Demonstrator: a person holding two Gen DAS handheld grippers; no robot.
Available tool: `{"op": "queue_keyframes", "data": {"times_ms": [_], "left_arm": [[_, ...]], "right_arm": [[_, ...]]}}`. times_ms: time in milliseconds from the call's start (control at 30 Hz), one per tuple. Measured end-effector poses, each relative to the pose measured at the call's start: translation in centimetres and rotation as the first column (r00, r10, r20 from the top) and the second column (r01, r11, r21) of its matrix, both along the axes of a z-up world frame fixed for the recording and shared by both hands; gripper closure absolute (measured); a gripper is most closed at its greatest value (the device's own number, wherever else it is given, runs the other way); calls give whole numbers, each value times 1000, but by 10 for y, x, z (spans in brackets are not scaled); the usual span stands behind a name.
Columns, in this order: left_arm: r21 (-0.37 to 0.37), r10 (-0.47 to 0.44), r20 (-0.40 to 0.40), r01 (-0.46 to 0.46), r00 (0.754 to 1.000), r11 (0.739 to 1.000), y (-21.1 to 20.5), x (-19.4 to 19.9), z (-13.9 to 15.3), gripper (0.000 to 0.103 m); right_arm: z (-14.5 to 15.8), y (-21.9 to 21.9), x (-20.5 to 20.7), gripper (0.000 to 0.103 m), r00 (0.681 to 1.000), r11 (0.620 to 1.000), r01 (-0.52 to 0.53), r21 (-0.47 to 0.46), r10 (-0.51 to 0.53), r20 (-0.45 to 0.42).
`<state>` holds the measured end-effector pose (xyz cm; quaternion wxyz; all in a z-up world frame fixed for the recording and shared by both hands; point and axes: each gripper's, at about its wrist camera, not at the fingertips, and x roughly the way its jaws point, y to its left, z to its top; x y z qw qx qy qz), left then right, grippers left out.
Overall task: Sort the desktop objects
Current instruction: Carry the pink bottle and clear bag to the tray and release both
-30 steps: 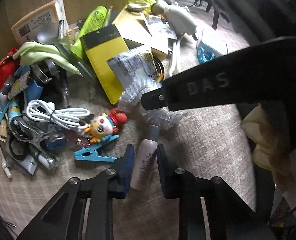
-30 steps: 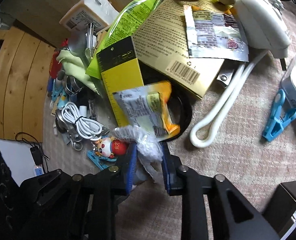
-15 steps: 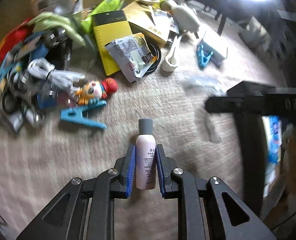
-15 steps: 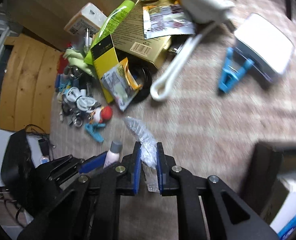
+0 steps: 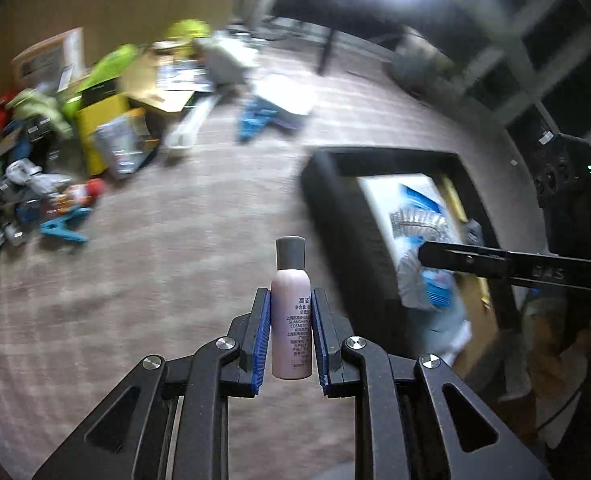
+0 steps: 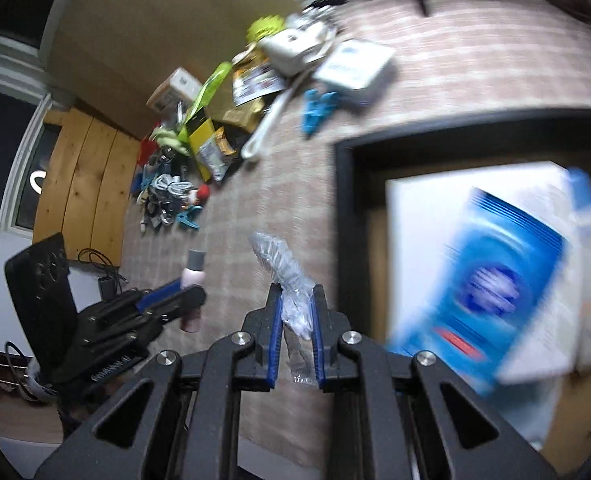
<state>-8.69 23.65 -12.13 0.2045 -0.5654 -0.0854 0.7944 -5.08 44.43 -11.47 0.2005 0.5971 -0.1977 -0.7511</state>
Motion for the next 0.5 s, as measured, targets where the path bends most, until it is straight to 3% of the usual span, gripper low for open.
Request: {"op": "queue_keyframes", "data": {"times_ms": [200, 500], "left_arm": [[42, -148, 15, 148, 989, 988, 69, 18, 3, 84], [55, -332, 30, 330, 943, 942, 156, 55, 2, 84]], "right_arm": [[9, 67, 44, 90, 995, 993, 103, 53, -102, -18], [2, 139, 103, 90, 973, 967, 227, 114, -229, 2]]}}
